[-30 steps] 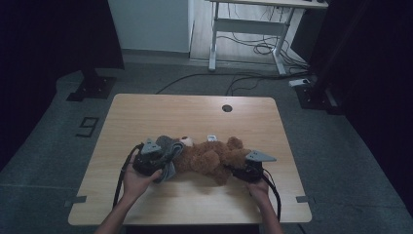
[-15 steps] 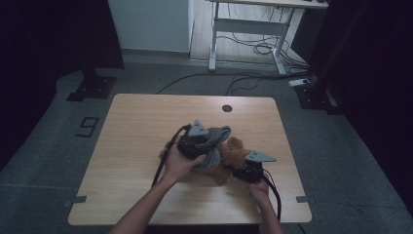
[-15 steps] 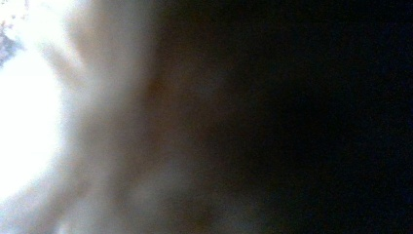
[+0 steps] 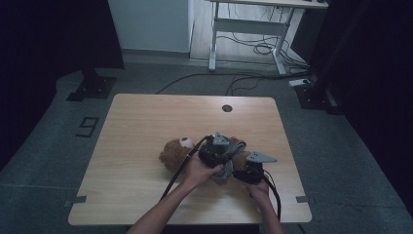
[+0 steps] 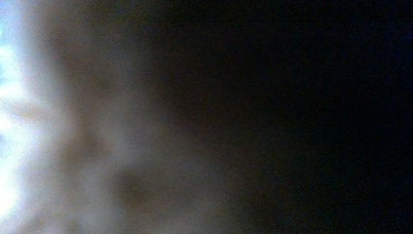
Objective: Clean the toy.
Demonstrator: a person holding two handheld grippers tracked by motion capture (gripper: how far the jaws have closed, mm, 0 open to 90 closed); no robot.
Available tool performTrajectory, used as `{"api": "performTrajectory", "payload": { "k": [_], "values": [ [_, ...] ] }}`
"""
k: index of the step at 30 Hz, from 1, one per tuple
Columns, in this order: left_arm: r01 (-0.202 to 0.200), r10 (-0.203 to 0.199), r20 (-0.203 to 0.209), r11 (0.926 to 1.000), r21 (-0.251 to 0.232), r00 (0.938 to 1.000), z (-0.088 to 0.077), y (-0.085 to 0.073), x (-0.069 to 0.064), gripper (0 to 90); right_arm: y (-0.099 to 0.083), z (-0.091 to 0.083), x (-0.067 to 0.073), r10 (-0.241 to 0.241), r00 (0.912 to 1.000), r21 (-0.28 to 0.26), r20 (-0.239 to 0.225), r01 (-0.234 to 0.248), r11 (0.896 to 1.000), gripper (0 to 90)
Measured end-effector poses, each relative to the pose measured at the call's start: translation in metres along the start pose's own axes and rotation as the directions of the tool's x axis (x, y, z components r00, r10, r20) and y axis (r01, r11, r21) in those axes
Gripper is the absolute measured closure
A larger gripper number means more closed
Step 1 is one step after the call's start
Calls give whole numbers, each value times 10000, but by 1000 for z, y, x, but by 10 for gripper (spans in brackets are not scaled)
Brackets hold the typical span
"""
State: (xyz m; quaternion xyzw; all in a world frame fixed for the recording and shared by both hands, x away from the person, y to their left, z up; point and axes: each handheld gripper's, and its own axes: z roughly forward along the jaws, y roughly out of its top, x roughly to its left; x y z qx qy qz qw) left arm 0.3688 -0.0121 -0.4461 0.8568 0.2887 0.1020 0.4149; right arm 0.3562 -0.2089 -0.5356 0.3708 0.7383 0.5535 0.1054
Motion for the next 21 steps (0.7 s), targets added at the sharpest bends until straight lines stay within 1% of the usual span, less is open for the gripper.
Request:
{"api": "performTrajectory", "payload": {
  "k": [3, 6, 10, 13, 15, 17, 19, 20, 21],
  "values": [
    [17, -18, -146, 10000, -90, 9999, -5, -9, 4, 788, 0, -1, -1, 47, 10000, -60, -87, -48, 10000, 661],
    [-87, 82, -438, 9999, -113, 9990, -13, -17, 7, 789, 0, -1, -1, -7, 10000, -89, -89, 7, 10000, 673],
    [-64, 39, -760, 9995, -323, 9971, -24, -32, 11, 790, 0, -2, -1, -17, 9999, -108, -115, 16, 9999, 683],
    [-131, 99, -1155, 9995, -271, 9933, -35, -42, 15, 790, 0, -2, -1, 6, 9999, -103, -137, -7, 9999, 687],
    [-148, 119, -1466, 9997, -192, 9891, -43, -49, 20, 790, 0, -2, -1, -63, 9999, -110, -102, 62, 9999, 688],
    [-55, 39, -1799, 10000, -80, 9837, -51, -59, 28, 790, 0, -3, -1, -128, 9999, -97, -86, 127, 9999, 687],
    [189, -212, -1794, 9997, -146, 9836, -57, -69, 36, 790, 0, -3, -1, -127, 9998, -96, -123, 126, 9999, 687],
    [341, -374, -1709, 9992, -219, 9846, -62, -76, 40, 790, 0, -3, -1, -131, 9998, -98, -155, 129, 9999, 687],
    [399, -441, -1661, 9988, -282, 9851, -64, -80, 42, 791, 0, -2, -1, -165, 9997, -80, -154, 164, 9998, 687]
  ]
}}
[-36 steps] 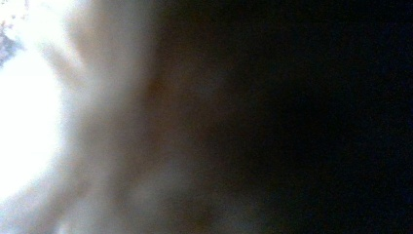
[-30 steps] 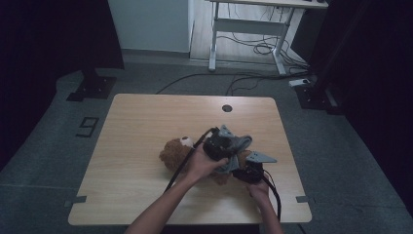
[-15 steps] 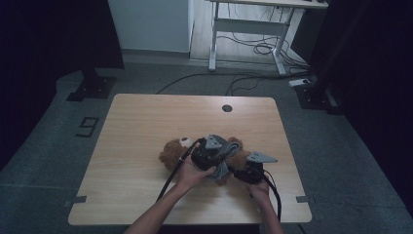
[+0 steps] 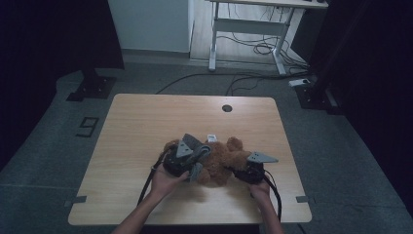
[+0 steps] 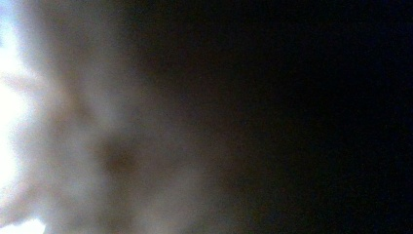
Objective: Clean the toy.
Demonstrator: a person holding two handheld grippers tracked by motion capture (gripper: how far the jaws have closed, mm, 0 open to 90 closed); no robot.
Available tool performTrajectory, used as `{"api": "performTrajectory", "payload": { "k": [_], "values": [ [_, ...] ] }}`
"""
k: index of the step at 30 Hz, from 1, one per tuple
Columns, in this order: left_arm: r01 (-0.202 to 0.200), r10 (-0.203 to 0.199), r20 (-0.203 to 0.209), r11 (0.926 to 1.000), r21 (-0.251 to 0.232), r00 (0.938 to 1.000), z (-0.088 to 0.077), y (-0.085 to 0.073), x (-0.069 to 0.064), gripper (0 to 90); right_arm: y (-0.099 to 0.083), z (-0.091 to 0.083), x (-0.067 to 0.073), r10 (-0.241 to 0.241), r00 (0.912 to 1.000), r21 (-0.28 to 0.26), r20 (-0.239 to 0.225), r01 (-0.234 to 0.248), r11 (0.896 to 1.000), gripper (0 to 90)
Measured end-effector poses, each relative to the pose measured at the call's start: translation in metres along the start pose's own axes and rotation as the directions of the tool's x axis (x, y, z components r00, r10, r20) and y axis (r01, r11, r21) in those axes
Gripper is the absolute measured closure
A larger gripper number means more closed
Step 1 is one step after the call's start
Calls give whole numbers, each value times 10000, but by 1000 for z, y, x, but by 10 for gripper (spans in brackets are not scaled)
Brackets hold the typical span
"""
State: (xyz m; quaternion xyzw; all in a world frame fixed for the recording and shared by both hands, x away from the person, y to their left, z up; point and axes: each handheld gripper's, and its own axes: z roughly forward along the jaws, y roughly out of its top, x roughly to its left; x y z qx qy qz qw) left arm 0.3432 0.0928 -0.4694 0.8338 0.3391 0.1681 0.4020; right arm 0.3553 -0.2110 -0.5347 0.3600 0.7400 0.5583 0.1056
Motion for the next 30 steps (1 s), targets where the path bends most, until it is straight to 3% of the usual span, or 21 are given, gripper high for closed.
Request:
{"api": "performTrajectory", "payload": {
  "k": [8, 16, 19, 25, 28, 30],
  "values": [
    [232, -232, 0, 9996, -174, 9997, -21, -20, 9, 790, 0, 0, -1, 4, 10000, 5, 9, -4, 10000, 688],
    [480, -502, -571, 9981, -382, 9971, -33, -19, 25, 787, 0, -1, -3, 26, 10000, 18, 92, -26, 10000, 693],
    [751, -777, -669, 9964, -395, 9947, -37, -23, 35, 787, 0, -1, -3, -42, 9999, 38, 118, 42, 10000, 696],
    [1702, -1712, -539, 9851, -228, 9838, -42, -36, 60, 787, 0, 0, -3, -33, 10000, 45, 38, 32, 10000, 698],
    [1911, -1919, -607, 9814, -194, 9795, -44, -31, 62, 788, 0, 0, -3, 10, 10000, 48, 26, -10, 10000, 699],
    [1791, -1809, -567, 9832, -348, 9819, -46, -21, 54, 789, 0, 0, -4, 30, 10000, 13, 36, -30, 10000, 700]
  ]
}}
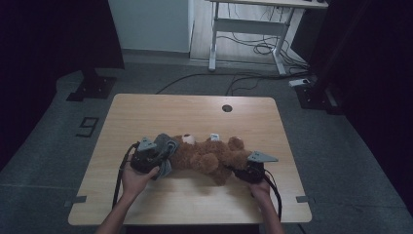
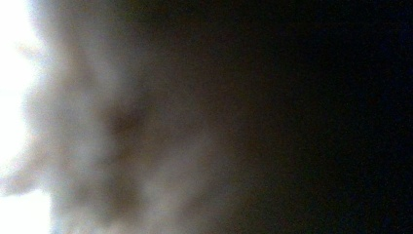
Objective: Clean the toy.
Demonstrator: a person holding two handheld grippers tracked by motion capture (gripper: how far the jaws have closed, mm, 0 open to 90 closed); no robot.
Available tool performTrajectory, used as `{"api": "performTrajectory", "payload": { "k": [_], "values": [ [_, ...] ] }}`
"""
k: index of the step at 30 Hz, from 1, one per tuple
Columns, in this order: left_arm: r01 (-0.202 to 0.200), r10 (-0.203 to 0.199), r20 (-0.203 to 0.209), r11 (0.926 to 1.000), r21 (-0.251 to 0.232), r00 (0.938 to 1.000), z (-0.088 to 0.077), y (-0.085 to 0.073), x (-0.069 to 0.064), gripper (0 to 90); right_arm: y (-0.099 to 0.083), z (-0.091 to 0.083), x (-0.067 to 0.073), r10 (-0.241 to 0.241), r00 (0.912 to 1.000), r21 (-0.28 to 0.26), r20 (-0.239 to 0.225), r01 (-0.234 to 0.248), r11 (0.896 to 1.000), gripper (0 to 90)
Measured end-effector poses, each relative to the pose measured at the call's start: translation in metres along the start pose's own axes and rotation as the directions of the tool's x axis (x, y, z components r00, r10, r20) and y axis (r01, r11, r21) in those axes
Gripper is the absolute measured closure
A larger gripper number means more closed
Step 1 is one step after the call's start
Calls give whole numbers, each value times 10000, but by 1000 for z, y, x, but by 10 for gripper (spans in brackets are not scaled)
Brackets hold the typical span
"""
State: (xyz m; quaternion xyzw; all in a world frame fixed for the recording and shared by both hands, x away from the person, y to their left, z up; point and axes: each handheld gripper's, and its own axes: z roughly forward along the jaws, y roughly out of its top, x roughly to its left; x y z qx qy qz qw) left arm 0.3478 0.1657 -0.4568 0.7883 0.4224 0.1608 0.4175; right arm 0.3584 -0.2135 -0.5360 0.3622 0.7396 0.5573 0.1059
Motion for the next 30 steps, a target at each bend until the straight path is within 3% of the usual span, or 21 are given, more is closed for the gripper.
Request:
{"api": "performTrajectory", "payload": {
  "k": [3, 7, 9, 12, 15, 17, 19, 21, 23, 27, 30],
  "values": [
    [-516, 540, 570, 9977, -431, 9969, -2, 27, -29, 790, 0, 0, -1, 55, 10000, -28, -11, -55, 10000, 701],
    [-1330, 1438, 1342, 9873, -865, 9805, 11, 72, -80, 790, 0, 0, 1, -46, 10000, -6, 53, 46, 10000, 702],
    [-1696, 1805, 1591, 9823, -797, 9706, 26, 89, -103, 790, 1, -1, 1, -100, 9999, 46, 65, 100, 9999, 702],
    [-2083, 2118, 2054, 9773, -386, 9555, 54, 100, -132, 790, 0, -2, 1, -125, 9999, 55, 55, 125, 9999, 702],
    [-2406, 2305, 2077, 9703, 244, 9507, 80, 97, -147, 790, 0, -3, 1, -127, 9999, 24, 39, 127, 9999, 703],
    [-2580, 2394, 1987, 9634, 731, 9504, 98, 89, -152, 790, 0, -3, 1, -116, 9999, 12, 17, 116, 9999, 706],
    [-2491, 2313, 1956, 9658, 718, 9530, 106, 80, -151, 791, 0, -2, 2, -143, 9998, 112, 104, 142, 9998, 710],
    [-2361, 2179, 2017, 9692, 703, 9549, 104, 77, -146, 791, -1, -1, 2, -166, 9998, 214, 122, 163, 9996, 712],
    [-2633, 2479, 1614, 9612, 826, 9553, 99, 75, -141, 792, 0, -1, 2, -170, 9998, 165, 136, 168, 9997, 714],
    [-2631, 2498, 1327, 9601, 947, 9592, 88, 67, -126, 792, 0, -1, 2, -135, 9999, 109, 90, 134, 9999, 717],
    [-2843, 2792, 598, 9526, 1085, 9584, 76, 60, -113, 792, 0, -1, 2, -124, 9999, 85, 90, 123, 9999, 719]
  ]
}}
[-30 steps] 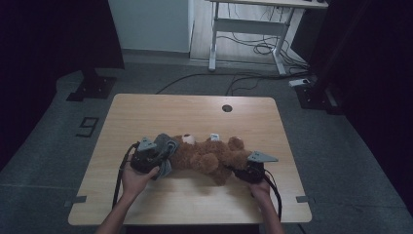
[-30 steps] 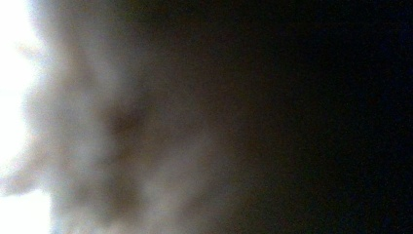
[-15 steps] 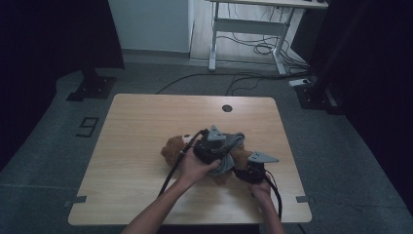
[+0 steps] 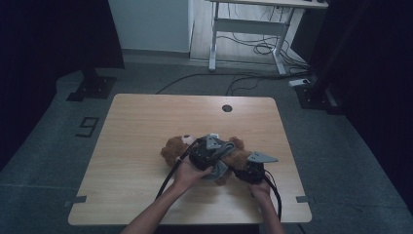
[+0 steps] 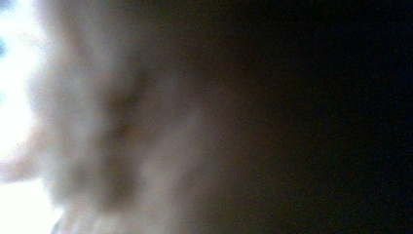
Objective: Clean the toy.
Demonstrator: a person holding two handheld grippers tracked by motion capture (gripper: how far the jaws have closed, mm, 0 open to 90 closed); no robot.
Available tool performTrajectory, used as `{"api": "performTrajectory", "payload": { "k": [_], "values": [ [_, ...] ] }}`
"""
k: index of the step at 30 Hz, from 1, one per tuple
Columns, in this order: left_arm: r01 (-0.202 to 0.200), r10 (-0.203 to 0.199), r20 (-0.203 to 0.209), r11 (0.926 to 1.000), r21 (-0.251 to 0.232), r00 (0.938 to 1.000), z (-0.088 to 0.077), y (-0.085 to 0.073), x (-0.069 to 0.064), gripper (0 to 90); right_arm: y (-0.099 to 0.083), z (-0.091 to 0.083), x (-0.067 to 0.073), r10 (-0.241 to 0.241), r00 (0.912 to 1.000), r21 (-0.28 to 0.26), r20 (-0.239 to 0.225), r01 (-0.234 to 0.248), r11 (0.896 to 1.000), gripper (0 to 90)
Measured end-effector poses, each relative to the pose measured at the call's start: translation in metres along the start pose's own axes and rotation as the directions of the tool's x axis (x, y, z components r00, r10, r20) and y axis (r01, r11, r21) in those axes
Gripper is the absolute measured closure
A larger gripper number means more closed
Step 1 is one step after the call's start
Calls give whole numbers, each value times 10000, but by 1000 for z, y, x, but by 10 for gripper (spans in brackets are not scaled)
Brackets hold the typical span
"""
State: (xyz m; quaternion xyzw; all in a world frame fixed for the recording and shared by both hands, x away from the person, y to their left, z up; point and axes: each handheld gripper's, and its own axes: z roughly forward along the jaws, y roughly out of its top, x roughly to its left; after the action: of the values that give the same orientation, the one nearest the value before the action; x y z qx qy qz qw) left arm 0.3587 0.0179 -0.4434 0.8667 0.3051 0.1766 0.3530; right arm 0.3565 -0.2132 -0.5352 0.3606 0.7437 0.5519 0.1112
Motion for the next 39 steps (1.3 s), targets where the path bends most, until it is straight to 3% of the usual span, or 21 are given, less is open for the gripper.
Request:
{"api": "performTrajectory", "payload": {
  "k": [1, 3, 7, 10, 15, 20, 22, 25, 27, 30, 31, 33, 36, 39],
  "values": [
    [-11, 15, -429, 10000, 93, 9991, -5, -5, 5, 793, 0, 0, 0, 11, 10000, 21, -14, -11, 10000, 719],
    [88, -54, -854, 9992, 397, 9963, -13, -14, 17, 793, -1, -1, -1, 51, 10000, -14, -37, -51, 10000, 719],
    [643, -601, -829, 9967, 493, 9947, -25, -35, 38, 794, -1, -1, -2, 65, 9999, 18, -105, -65, 10000, 720],
    [669, -624, -1032, 9969, 405, 9927, -39, -45, 45, 793, -1, -1, -1, 53, 9999, 7, -91, -53, 10000, 720],
    [1074, -1014, -1577, 9938, 301, 9823, -57, -63, 64, 792, -2, -1, 0, 68, 10000, 6, -54, -68, 10000, 722],
    [1885, -1821, -1798, 9819, 191, 9667, -59, -93, 83, 791, -2, -1, 0, 43, 10000, 0, -58, -43, 10000, 722],
    [2414, -2333, -1734, 9700, 269, 9568, -55, -106, 93, 792, -2, -1, 0, 85, 9999, -24, -69, -85, 10000, 722],
    [2875, -2811, -1312, 9572, 324, 9507, -46, -121, 102, 793, -2, 0, -1, 118, 9999, -47, -99, -118, 9999, 724],
    [2995, -2931, -1200, 9533, 384, 9485, -40, -125, 103, 793, -3, 0, -1, 120, 9999, -50, -119, -121, 9999, 725],
    [2868, -2765, -1196, 9547, 799, 9536, -27, -127, 100, 793, -3, 1, -2, 169, 9997, -53, -150, -170, 9998, 725],
    [2912, -2803, -1109, 9516, 981, 9535, -22, -128, 101, 792, -3, 1, -2, 167, 9998, -43, -131, -167, 9999, 725],
    [3165, -3076, -905, 9421, 1105, 9472, -15, -131, 104, 791, -3, 0, -3, 216, 9997, -57, -129, -217, 9997, 724],
    [3327, -3253, -862, 9386, 918, 9417, -19, -127, 107, 791, -3, 0, -2, 120, 9999, -42, -64, -120, 9999, 724],
    [3245, -3190, -919, 9444, 522, 9433, -35, -110, 112, 790, -3, -1, -4, 170, 9998, -57, -41, -170, 9998, 724]
  ]
}}
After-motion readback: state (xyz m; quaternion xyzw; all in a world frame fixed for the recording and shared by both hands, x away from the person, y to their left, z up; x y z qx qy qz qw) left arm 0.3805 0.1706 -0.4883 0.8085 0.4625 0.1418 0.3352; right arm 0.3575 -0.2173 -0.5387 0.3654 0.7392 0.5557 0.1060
